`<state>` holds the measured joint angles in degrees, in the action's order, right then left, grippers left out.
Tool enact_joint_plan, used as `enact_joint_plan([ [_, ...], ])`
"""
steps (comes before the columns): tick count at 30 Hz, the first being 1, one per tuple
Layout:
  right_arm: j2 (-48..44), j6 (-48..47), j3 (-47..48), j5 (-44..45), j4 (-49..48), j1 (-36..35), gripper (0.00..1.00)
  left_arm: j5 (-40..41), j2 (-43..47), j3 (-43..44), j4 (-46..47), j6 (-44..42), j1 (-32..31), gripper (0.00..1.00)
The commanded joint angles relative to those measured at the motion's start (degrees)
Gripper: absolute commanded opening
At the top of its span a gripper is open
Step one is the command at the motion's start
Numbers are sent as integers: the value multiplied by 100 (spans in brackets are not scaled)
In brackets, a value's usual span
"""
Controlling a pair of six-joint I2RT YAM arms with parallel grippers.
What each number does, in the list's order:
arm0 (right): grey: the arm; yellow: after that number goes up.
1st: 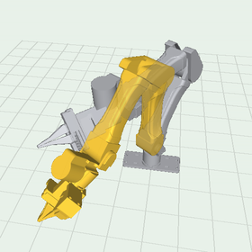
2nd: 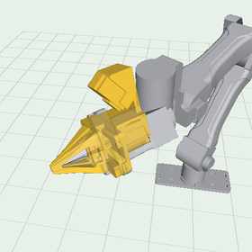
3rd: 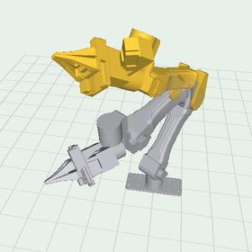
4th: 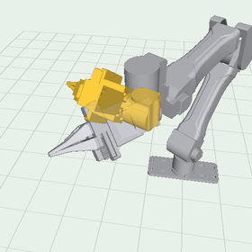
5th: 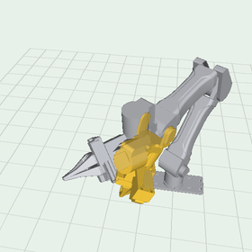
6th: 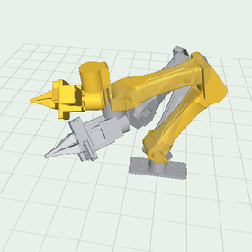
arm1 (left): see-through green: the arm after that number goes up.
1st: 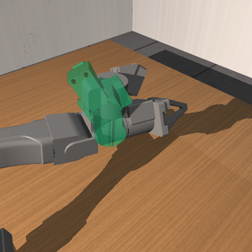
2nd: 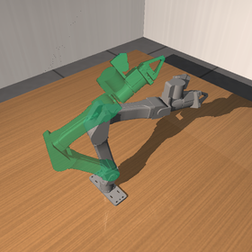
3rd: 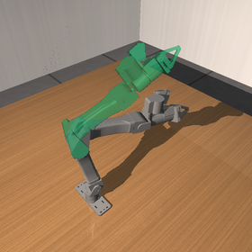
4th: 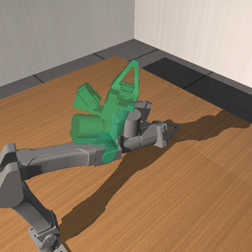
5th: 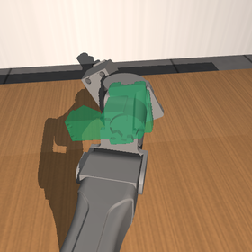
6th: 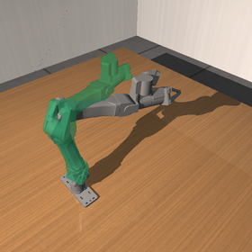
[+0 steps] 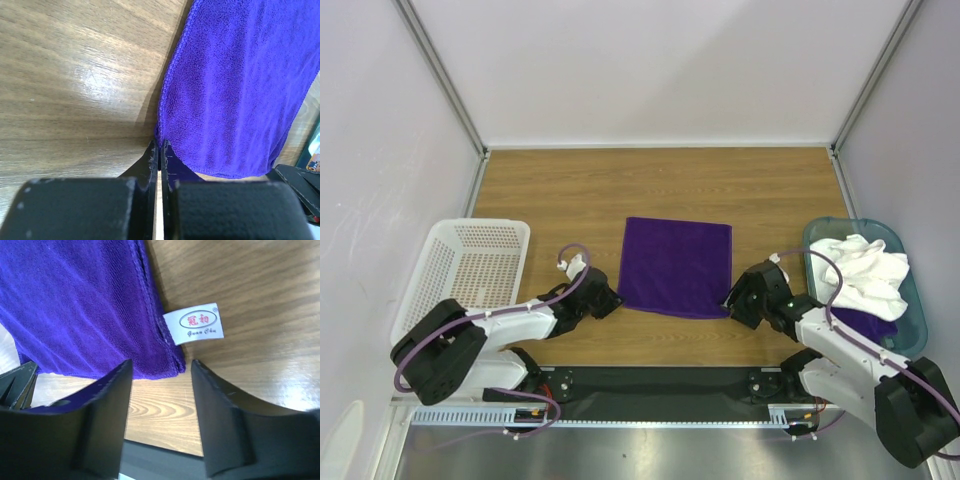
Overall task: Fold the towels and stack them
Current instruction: Fold the towel
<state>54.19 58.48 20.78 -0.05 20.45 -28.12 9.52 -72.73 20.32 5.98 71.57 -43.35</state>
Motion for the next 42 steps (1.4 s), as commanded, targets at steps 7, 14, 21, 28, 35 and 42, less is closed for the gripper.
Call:
enact_joint_plan([
  [7,478,120,-91,216,-454,-150,38,278,-5,-10,-246,-91,-42,0],
  [14,320,120,154,444,-86,-185,6,594,197,244,-710,-293,-50,0],
  [21,144,-55,576,603,196,-150,0,981,487,526,-905,-670,-77,0],
  [28,390,-319,954,472,214,104,0,1227,690,912,-1002,-960,-94,0],
  [35,794,-846,1481,269,30,667,0,1693,436,1588,-1011,-1321,-51,0],
  [42,1558,-1347,2263,173,-181,1115,0,1579,-627,2520,-1081,-1391,169,0],
])
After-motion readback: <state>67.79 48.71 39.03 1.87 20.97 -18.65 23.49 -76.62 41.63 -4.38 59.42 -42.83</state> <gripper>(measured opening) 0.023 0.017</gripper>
